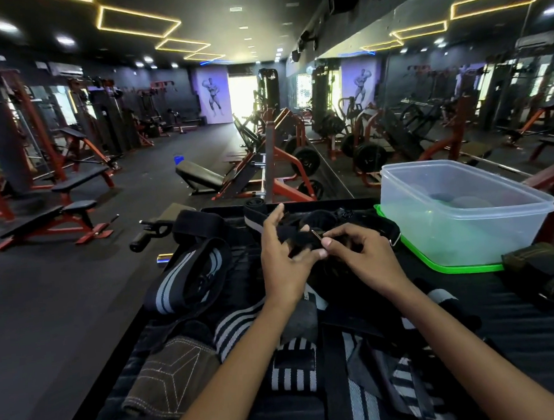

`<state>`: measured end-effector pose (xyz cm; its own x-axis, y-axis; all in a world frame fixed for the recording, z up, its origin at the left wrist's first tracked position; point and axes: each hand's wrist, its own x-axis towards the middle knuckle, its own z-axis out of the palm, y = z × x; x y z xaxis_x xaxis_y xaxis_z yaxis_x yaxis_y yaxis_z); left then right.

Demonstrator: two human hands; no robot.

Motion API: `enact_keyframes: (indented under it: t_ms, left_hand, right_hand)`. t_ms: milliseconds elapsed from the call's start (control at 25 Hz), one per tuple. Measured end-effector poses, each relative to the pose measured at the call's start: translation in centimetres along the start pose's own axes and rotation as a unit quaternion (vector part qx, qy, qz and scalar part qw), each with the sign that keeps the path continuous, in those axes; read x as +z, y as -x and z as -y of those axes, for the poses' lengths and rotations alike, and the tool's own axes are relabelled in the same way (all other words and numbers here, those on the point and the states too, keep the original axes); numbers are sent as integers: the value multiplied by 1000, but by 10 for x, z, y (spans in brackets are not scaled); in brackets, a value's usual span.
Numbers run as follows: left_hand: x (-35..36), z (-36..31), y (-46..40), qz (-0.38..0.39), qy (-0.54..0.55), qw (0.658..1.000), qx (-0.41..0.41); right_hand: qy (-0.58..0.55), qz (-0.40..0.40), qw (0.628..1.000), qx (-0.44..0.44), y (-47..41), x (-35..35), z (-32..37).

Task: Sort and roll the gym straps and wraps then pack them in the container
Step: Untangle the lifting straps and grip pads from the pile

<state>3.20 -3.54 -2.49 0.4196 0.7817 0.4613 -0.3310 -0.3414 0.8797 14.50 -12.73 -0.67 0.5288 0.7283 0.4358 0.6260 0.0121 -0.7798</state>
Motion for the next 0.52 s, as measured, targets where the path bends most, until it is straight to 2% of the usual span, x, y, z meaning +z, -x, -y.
enact_keyframes:
  t_ms: [200, 320, 400, 520]
  left_hand:
    - [-7, -2, -7, 81, 36, 996, -29]
    - [-6, 2, -5, 117, 3, 993, -22]
    - [-7, 1, -6, 127, -13, 992, -6]
    - [-14, 2, -8, 152, -88, 984, 13]
  right_hand:
    - [156, 27, 986, -57, 0, 1, -1]
    - [268, -8, 960, -83, 5, 9, -4]
    - [278, -39, 956, -88, 7, 12, -6]
    - [216, -57, 972, -75, 4, 12, -6]
